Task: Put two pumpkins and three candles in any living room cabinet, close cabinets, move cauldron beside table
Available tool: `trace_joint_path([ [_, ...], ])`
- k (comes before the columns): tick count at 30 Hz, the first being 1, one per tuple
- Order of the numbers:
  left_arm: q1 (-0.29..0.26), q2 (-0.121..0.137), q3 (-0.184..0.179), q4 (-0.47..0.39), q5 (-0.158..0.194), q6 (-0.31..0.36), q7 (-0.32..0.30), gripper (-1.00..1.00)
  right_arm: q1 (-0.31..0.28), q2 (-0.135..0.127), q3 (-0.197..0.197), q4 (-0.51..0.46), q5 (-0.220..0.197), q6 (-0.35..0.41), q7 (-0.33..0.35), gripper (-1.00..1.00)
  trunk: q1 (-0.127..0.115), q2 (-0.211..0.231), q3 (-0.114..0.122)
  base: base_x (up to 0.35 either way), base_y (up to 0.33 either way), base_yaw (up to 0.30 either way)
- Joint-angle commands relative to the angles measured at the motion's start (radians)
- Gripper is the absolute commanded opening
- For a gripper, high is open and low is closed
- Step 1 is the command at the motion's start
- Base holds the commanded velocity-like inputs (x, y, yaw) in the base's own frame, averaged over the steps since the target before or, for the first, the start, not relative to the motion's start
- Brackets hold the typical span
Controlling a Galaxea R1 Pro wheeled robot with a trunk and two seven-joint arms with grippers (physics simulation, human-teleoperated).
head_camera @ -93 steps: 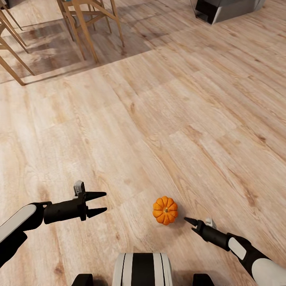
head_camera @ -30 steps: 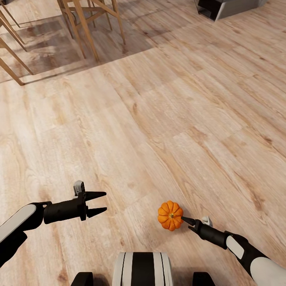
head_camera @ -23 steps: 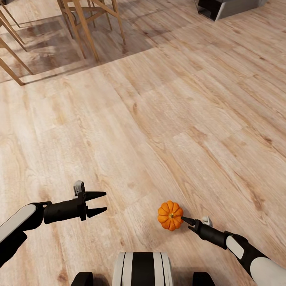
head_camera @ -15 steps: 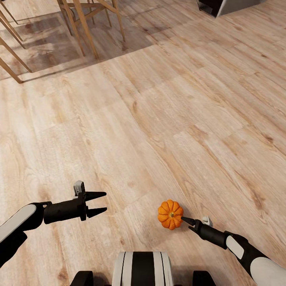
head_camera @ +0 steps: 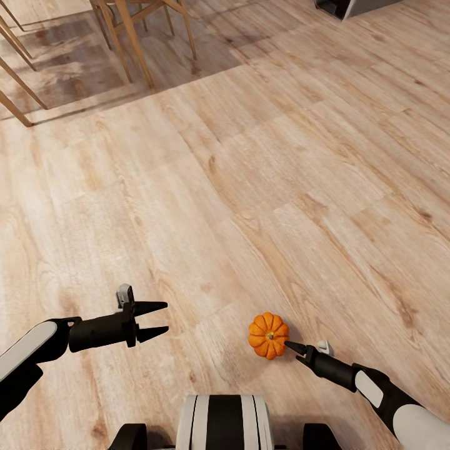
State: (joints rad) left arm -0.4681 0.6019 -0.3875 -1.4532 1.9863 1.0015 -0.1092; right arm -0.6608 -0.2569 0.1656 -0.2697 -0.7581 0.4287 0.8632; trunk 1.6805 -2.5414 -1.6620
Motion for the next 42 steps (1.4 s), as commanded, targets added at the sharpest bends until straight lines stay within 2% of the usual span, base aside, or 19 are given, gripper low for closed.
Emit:
trace_joint_path([
  [1,-0.001,0.001,-0.002,0.000,-0.008,0.000,-0.010,1.00,0.000,-0.001,0.006,0.000,-0.010,0.007,0.000,1.00,0.000,0.000,-0.001,0.000,0.000,0.000],
  [42,-0.001,0.001,-0.002,-0.001,-0.008,0.000,-0.010,1.00,0.000,-0.001,0.008,-0.005,-0.007,0.007,0.004,1.00,0.000,0.000,-0.001,0.007,0.014,0.000],
])
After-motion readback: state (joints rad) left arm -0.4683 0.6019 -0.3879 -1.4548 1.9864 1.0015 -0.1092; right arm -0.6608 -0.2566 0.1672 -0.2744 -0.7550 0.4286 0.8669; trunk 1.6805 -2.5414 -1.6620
